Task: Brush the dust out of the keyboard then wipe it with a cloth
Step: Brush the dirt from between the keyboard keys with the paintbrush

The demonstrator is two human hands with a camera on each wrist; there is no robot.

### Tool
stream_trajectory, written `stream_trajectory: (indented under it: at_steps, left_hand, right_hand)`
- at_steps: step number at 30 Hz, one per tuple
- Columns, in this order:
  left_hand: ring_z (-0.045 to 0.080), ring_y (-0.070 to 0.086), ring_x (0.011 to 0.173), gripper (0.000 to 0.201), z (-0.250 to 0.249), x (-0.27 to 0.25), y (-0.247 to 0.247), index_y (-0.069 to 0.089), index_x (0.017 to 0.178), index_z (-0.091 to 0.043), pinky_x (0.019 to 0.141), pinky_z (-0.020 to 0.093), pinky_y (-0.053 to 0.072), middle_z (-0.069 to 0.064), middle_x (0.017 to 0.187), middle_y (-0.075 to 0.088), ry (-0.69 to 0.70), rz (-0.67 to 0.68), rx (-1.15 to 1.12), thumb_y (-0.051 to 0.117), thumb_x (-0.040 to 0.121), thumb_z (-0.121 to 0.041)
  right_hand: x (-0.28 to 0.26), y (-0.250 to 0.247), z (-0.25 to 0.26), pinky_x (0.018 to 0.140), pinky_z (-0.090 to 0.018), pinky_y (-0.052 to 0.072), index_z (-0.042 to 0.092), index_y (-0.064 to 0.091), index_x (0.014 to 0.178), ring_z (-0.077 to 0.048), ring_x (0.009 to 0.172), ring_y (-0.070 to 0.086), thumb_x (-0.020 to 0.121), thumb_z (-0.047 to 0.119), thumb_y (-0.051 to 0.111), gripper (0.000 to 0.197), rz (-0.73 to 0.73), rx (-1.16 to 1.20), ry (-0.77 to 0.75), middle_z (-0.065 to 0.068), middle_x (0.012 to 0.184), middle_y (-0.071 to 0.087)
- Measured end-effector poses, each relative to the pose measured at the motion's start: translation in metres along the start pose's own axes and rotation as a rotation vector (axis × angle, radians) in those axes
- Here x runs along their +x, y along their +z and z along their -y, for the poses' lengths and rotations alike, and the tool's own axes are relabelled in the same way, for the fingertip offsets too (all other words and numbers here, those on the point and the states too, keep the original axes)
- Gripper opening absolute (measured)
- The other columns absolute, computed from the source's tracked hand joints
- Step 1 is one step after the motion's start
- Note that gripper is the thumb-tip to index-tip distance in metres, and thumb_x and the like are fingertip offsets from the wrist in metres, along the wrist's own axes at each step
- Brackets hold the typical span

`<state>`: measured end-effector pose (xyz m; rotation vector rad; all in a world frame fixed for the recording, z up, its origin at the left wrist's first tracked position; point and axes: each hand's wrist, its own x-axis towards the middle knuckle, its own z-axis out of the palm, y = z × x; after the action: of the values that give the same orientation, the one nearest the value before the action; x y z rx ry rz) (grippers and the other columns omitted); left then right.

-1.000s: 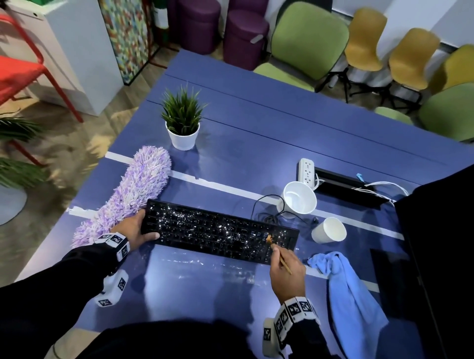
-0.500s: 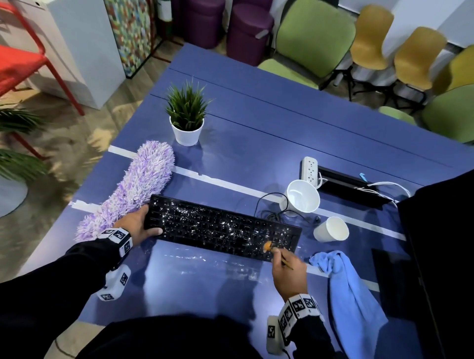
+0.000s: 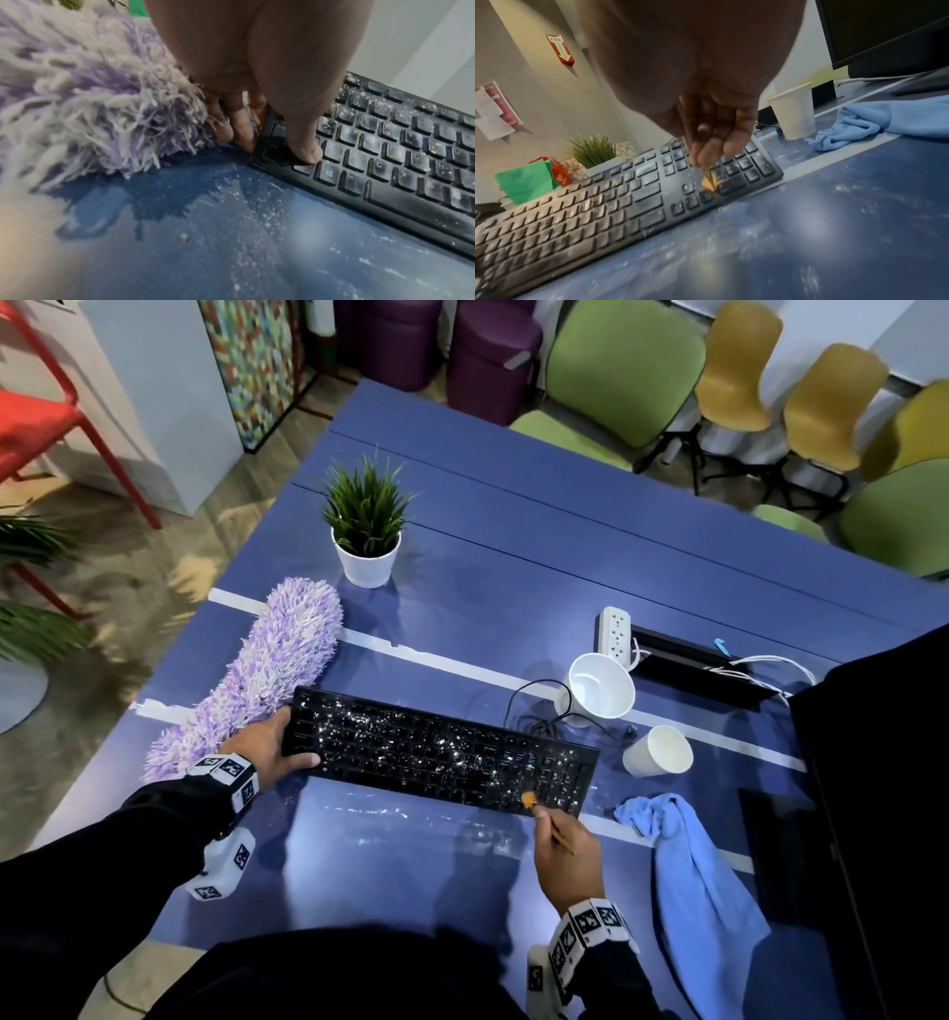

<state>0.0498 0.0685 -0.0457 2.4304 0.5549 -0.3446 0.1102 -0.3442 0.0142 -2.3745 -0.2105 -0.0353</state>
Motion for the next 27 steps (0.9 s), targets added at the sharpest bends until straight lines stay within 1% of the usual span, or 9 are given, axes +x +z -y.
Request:
stream_trajectory:
  at_steps: [4, 7, 8, 12, 16, 20, 22, 24, 27]
  left_hand:
    - [0.033, 0.064, 0.097, 0.077, -0.001, 0.0, 0.0, 0.036, 0.133, -0.016, 0.085, 0.037, 0.049, 0.014, 0.108, 0.068, -0.004, -0.002, 0.0, 0.075, 0.073, -0.044]
    - [0.032, 0.064, 0.099, 0.078, 0.001, 0.001, -0.001, 0.036, 0.132, -0.016, 0.086, 0.037, 0.049, 0.013, 0.109, 0.068, -0.001, -0.001, -0.02, 0.076, 0.071, -0.046]
    - [0.031, 0.064, 0.099, 0.078, 0.001, 0.001, -0.001, 0.037, 0.132, -0.016, 0.087, 0.038, 0.049, 0.013, 0.11, 0.068, -0.001, 0.003, -0.02, 0.076, 0.071, -0.046]
    - [0.031, 0.064, 0.097, 0.075, 0.0, 0.0, -0.001, 0.038, 0.13, -0.016, 0.086, 0.039, 0.05, 0.013, 0.109, 0.068, -0.005, 0.005, -0.005, 0.075, 0.072, -0.046]
    - [0.032, 0.063, 0.099, 0.076, -0.003, 0.0, -0.001, 0.037, 0.133, -0.014, 0.086, 0.037, 0.049, 0.014, 0.11, 0.067, -0.006, 0.0, 0.01, 0.076, 0.073, -0.043]
    - [0.031, 0.064, 0.098, 0.079, 0.0, -0.001, -0.001, 0.035, 0.133, -0.017, 0.087, 0.038, 0.05, 0.012, 0.11, 0.068, -0.013, 0.01, 0.003, 0.075, 0.072, -0.047]
    - [0.03, 0.064, 0.097, 0.078, 0.001, 0.0, -0.002, 0.035, 0.133, -0.018, 0.086, 0.038, 0.05, 0.012, 0.11, 0.068, -0.015, 0.014, 0.003, 0.075, 0.072, -0.047]
    - [0.03, 0.064, 0.096, 0.078, -0.001, 0.0, -0.002, 0.035, 0.132, -0.018, 0.086, 0.038, 0.05, 0.012, 0.109, 0.068, -0.018, 0.018, 0.01, 0.075, 0.072, -0.047]
    - [0.029, 0.065, 0.094, 0.075, 0.0, 0.0, -0.001, 0.037, 0.13, -0.018, 0.085, 0.037, 0.051, 0.011, 0.108, 0.069, -0.024, 0.013, 0.013, 0.075, 0.072, -0.047]
  right_hand:
    - [-0.003, 0.002, 0.003, 0.075, 0.002, 0.041, 0.011, 0.074, 0.098, -0.007, 0.075, 0.06, 0.093, 0.012, 0.057, 0.018, -0.03, 0.004, -0.019, 0.004, 0.083, 0.067]
    - [-0.005, 0.008, -0.003, 0.072, -0.031, 0.057, 0.013, 0.074, 0.096, -0.019, 0.074, 0.063, 0.092, 0.008, 0.058, 0.017, 0.026, -0.043, 0.004, -0.002, 0.08, 0.067]
    - [-0.005, 0.009, -0.004, 0.07, -0.036, 0.057, 0.012, 0.074, 0.095, -0.022, 0.073, 0.064, 0.091, 0.008, 0.058, 0.017, 0.002, -0.058, 0.013, -0.005, 0.08, 0.069]
    - [-0.006, 0.009, 0.002, 0.065, -0.029, 0.052, 0.012, 0.074, 0.089, -0.022, 0.066, 0.061, 0.09, 0.009, 0.058, 0.016, -0.041, -0.079, 0.001, -0.007, 0.076, 0.07]
    - [-0.006, 0.004, 0.003, 0.062, -0.028, 0.05, 0.014, 0.073, 0.085, -0.025, 0.069, 0.065, 0.092, 0.029, 0.046, 0.032, -0.049, -0.073, 0.086, -0.005, 0.076, 0.071]
    - [0.003, -0.008, 0.012, 0.083, -0.024, 0.049, 0.009, 0.073, 0.102, -0.014, 0.083, 0.062, 0.093, 0.032, 0.044, 0.038, -0.189, 0.045, 0.005, 0.001, 0.089, 0.071]
    - [0.006, -0.008, 0.006, 0.076, -0.017, 0.045, 0.008, 0.073, 0.098, -0.022, 0.079, 0.064, 0.095, 0.021, 0.052, 0.025, -0.148, 0.027, 0.033, -0.004, 0.084, 0.071]
    - [0.004, -0.006, 0.0, 0.065, -0.011, 0.039, 0.006, 0.075, 0.087, -0.028, 0.066, 0.066, 0.095, 0.027, 0.048, 0.035, -0.105, 0.017, 0.04, -0.008, 0.072, 0.07]
    - [0.001, -0.007, -0.003, 0.071, -0.008, 0.044, 0.011, 0.075, 0.098, -0.015, 0.077, 0.064, 0.092, 0.03, 0.048, 0.033, -0.14, 0.054, 0.081, 0.001, 0.086, 0.07]
